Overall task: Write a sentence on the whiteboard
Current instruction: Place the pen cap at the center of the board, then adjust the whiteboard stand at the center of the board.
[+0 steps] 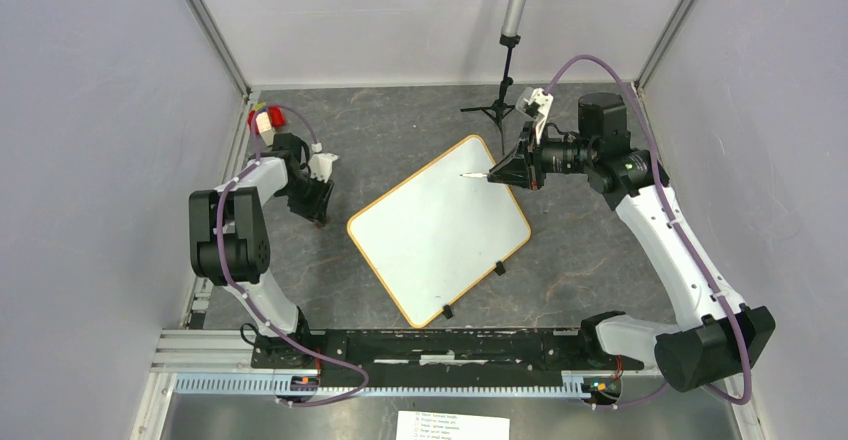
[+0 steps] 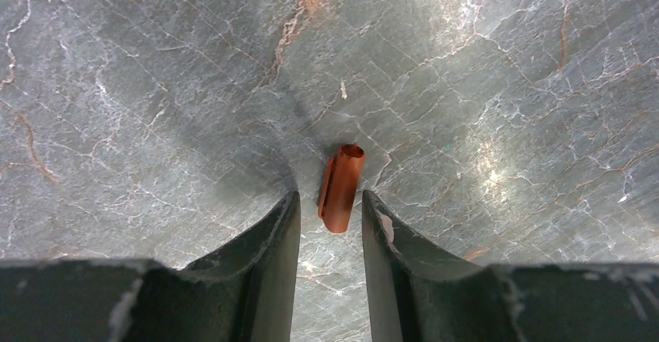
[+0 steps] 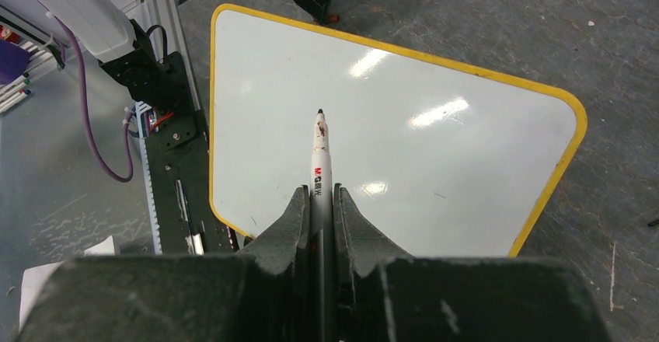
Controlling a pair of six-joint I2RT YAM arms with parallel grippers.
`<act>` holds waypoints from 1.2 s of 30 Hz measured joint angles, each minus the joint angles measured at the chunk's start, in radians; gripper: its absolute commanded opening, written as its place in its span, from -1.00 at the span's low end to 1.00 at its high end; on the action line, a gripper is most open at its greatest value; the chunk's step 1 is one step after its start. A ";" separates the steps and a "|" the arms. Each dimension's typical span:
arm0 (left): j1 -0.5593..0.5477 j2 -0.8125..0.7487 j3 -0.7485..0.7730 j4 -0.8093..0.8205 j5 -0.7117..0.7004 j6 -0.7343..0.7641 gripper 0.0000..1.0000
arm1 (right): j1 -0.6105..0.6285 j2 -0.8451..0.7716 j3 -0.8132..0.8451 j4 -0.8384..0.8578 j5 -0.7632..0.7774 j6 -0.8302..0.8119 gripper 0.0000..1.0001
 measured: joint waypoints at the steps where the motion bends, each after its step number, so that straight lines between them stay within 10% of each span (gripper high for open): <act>1: 0.000 0.000 0.000 -0.001 0.000 0.000 -0.19 | 0.000 0.000 0.000 0.000 0.000 0.000 -1.00; 10: 0.000 -0.012 0.086 -0.076 0.007 0.000 0.16 | -0.001 0.000 0.000 -0.003 -0.001 -0.004 -1.00; 20: -0.032 -0.177 0.615 -0.219 0.122 -0.002 0.30 | -0.127 0.002 0.000 0.035 -0.012 0.055 -1.00; 28: -0.558 -0.305 0.713 -0.364 0.193 0.095 0.26 | -0.285 0.012 -0.010 0.109 -0.012 0.153 -1.00; 36: -1.098 -0.257 0.485 -0.444 0.095 0.264 0.20 | -0.378 0.015 -0.040 0.167 -0.015 0.206 -1.00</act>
